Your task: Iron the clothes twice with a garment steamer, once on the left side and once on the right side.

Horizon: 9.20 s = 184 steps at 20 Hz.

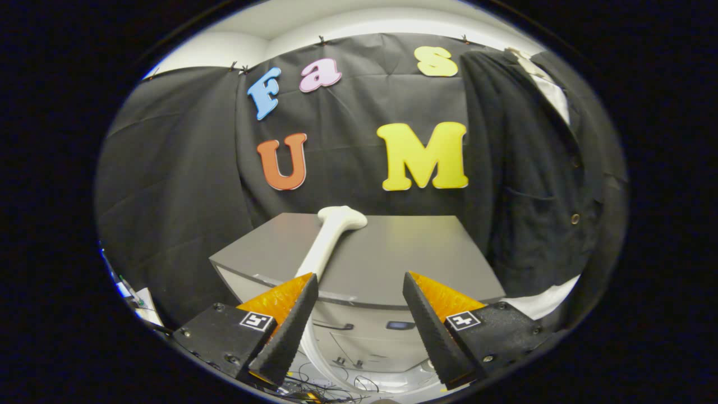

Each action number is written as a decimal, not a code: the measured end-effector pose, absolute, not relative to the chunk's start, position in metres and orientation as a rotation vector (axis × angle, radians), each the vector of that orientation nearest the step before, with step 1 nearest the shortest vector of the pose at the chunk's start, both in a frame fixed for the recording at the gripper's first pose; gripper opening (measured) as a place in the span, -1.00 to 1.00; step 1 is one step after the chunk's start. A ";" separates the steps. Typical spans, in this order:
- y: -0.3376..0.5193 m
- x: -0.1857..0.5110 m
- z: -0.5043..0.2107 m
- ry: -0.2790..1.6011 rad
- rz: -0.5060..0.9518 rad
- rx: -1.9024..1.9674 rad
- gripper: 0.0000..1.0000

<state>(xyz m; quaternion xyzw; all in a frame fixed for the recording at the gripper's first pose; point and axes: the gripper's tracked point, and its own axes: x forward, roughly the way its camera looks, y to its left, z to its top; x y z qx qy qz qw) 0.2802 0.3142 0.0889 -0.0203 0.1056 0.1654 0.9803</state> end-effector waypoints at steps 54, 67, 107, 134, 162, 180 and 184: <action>0.014 0.222 0.329 -0.148 -0.046 0.044 -0.30; 0.006 0.252 0.282 -0.072 -0.056 -0.019 -0.30; -0.041 0.250 0.068 0.326 -0.133 -0.053 -0.30; -0.078 0.190 0.083 0.304 -0.113 0.074 -0.29; -0.164 0.264 0.333 -0.034 -0.247 0.227 -0.30; -0.147 0.256 0.246 0.092 -0.243 0.155 -0.29; -0.143 0.254 0.224 0.120 -0.249 0.126 -0.30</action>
